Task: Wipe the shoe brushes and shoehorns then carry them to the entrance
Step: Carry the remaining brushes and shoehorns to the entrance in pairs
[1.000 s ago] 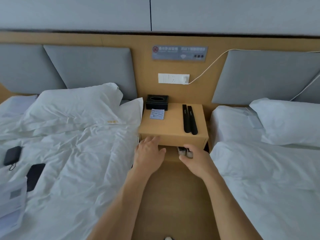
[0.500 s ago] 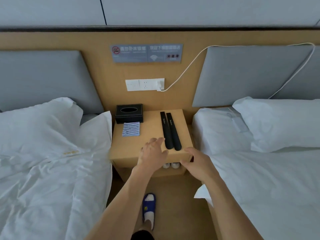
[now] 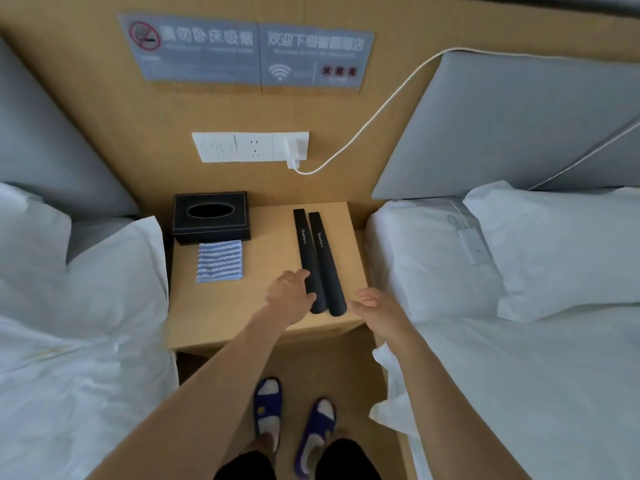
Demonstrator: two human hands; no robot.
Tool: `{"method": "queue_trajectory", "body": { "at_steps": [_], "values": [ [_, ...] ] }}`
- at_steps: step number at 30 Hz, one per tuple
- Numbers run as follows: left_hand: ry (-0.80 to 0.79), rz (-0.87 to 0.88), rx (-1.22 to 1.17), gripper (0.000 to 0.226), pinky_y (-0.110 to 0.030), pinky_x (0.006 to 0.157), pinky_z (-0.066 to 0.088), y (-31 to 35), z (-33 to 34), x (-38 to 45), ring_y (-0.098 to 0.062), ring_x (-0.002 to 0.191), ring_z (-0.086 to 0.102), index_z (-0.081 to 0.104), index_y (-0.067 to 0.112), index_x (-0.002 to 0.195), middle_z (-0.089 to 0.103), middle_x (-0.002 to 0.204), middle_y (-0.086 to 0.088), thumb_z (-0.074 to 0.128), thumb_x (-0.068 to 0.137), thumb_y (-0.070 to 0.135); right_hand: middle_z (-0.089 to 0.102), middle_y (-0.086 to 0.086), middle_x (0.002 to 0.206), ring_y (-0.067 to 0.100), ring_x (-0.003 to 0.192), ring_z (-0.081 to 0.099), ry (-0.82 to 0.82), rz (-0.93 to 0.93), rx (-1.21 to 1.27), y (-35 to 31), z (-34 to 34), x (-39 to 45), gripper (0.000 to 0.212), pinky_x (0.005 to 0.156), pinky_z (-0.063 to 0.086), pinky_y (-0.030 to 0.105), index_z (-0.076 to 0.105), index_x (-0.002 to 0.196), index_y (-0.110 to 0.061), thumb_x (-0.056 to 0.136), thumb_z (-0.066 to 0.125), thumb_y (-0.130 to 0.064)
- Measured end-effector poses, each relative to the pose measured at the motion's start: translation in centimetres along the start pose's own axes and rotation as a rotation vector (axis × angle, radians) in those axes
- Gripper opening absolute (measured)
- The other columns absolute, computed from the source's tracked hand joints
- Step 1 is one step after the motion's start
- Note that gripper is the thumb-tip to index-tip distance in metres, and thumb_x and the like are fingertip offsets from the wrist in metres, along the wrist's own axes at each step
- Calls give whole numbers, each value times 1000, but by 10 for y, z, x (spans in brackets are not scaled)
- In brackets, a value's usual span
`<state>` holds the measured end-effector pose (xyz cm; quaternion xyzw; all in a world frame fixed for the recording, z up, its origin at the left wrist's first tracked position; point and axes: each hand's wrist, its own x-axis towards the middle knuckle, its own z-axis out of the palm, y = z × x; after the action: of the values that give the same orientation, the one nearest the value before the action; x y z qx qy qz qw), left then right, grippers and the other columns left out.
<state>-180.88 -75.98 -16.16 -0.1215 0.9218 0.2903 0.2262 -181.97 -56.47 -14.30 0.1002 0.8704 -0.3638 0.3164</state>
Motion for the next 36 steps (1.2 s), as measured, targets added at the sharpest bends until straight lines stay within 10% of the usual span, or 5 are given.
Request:
{"method": "queue_trajectory", "body": {
  "at_steps": [12, 23, 36],
  "values": [
    [-141, -442, -499, 56, -33, 82, 55, -38, 80, 120, -25, 104, 63, 49, 22, 139, 63, 122, -8, 66, 89, 42, 68, 8, 119, 25, 110, 63, -89, 290, 113, 49, 34, 175, 37, 100, 53, 40, 62, 132, -12, 98, 63, -28],
    [-24, -625, -202, 49, -43, 86, 52, -32, 123, 208, -33, 110, 60, 46, 13, 123, 59, 119, -12, 69, 88, 37, 62, -2, 96, 16, 84, 57, -34, 81, -265, 41, 65, 271, 25, 54, 36, 21, 57, 101, -22, 87, 76, -31],
    [-110, -522, -33, 12, -31, 64, 51, -30, 109, 213, -23, 82, 60, 64, 11, 102, 63, 98, -9, 62, 90, 13, 60, -1, 85, 10, 73, 58, -65, 151, -253, 49, 43, 273, 6, 54, 40, 17, 63, 91, -16, 94, 67, -14]
  ]
}}
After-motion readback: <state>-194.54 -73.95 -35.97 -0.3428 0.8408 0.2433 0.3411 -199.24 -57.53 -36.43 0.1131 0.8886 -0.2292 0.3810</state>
